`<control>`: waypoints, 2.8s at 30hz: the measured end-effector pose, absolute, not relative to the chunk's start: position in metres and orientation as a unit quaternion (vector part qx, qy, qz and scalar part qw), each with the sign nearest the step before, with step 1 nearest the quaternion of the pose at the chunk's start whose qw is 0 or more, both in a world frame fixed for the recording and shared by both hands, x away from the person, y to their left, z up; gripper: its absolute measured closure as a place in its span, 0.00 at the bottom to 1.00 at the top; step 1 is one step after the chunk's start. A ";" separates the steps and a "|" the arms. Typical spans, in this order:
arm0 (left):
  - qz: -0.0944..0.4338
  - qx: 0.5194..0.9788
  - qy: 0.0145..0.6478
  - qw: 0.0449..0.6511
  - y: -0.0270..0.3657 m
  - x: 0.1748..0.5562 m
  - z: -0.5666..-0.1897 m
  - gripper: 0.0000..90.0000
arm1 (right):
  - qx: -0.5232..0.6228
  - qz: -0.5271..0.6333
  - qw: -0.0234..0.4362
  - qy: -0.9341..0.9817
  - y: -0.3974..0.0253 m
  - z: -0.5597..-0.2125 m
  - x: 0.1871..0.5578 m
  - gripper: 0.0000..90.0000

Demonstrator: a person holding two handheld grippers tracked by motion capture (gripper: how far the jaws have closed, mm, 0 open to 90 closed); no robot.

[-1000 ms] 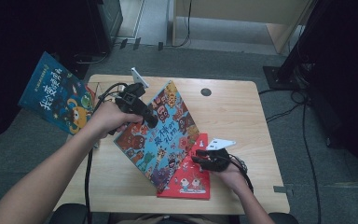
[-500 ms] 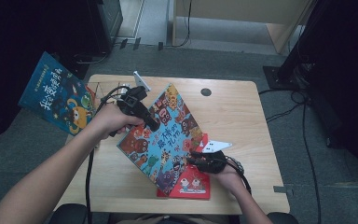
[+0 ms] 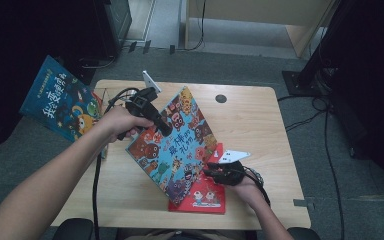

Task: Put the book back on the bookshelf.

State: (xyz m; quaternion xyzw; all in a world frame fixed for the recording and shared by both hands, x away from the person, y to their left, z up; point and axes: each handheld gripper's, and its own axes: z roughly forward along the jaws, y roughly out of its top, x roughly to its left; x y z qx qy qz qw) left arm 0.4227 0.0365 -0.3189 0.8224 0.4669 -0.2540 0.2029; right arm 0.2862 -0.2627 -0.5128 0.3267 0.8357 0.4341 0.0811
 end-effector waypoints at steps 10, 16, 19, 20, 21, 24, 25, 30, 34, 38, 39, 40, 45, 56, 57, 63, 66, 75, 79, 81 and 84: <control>-0.231 0.814 0.482 0.227 0.084 0.436 -0.247 0.91 | 0.323 0.432 0.085 0.838 -0.263 -0.513 0.286 0.72; -0.200 0.780 0.520 0.285 0.161 0.438 -0.179 0.91 | 0.323 0.433 0.085 0.837 -0.263 -0.513 0.286 0.73; -0.188 0.757 0.542 0.312 0.204 0.436 -0.158 0.91 | 0.322 0.433 0.085 0.838 -0.263 -0.513 0.286 0.72; -0.181 0.744 0.557 0.323 0.220 0.434 -0.152 0.91 | 0.322 0.433 0.086 0.837 -0.263 -0.513 0.286 0.72; -0.176 0.733 0.571 0.326 0.235 0.432 -0.147 0.91 | 0.322 0.434 0.086 0.837 -0.263 -0.513 0.285 0.73; -0.152 0.709 0.606 0.327 0.273 0.425 -0.142 0.91 | 0.323 0.435 0.084 0.836 -0.263 -0.513 0.286 0.73; -0.145 0.700 0.619 0.326 0.285 0.423 -0.141 0.91 | 0.323 0.435 0.084 0.836 -0.264 -0.513 0.286 0.73; -0.116 0.671 0.664 0.310 0.332 0.419 -0.150 0.91 | 0.323 0.436 0.083 0.836 -0.264 -0.513 0.286 0.73; -0.100 0.657 0.689 0.289 0.353 0.419 -0.165 0.90 | 0.322 0.436 0.083 0.836 -0.264 -0.513 0.286 0.73; -0.099 0.649 0.704 0.271 0.362 0.419 -0.183 0.90 | 0.322 0.437 0.083 0.836 -0.264 -0.514 0.287 0.73; -0.098 0.650 0.703 0.269 0.362 0.419 -0.187 0.90 | 0.322 0.437 0.083 0.835 -0.264 -0.514 0.287 0.73; -0.096 0.650 0.705 0.268 0.361 0.419 -0.192 0.90 | 0.323 0.438 0.083 0.835 -0.264 -0.514 0.287 0.73; -0.098 0.647 0.709 0.264 0.352 0.425 -0.215 0.90 | 0.323 0.436 0.083 0.836 -0.264 -0.514 0.287 0.73; -0.091 0.649 0.709 0.259 0.343 0.434 -0.225 0.89 | 0.323 0.436 0.083 0.836 -0.264 -0.513 0.287 0.73; -0.089 0.649 0.711 0.257 0.343 0.434 -0.225 0.89 | 0.322 0.436 0.083 0.836 -0.264 -0.514 0.287 0.73; -0.082 0.656 0.710 0.244 0.339 0.436 -0.224 0.89 | 0.323 0.436 0.083 0.836 -0.264 -0.513 0.287 0.73; -0.082 0.655 0.711 0.244 0.338 0.436 -0.223 0.89 | 0.323 0.435 0.082 0.836 -0.264 -0.513 0.287 0.73; -0.077 0.657 0.708 0.249 0.323 0.441 -0.213 0.88 | 0.324 0.436 0.083 0.835 -0.264 -0.514 0.287 0.73; -0.064 0.653 0.715 0.241 0.317 0.447 -0.216 0.89 | 0.324 0.436 0.084 0.836 -0.264 -0.513 0.287 0.73; -0.061 0.657 0.715 0.231 0.313 0.450 -0.219 0.88 | 0.324 0.436 0.084 0.836 -0.264 -0.513 0.287 0.73; -0.058 0.663 0.713 0.221 0.308 0.453 -0.224 0.88 | 0.323 0.436 0.082 0.836 -0.264 -0.513 0.288 0.74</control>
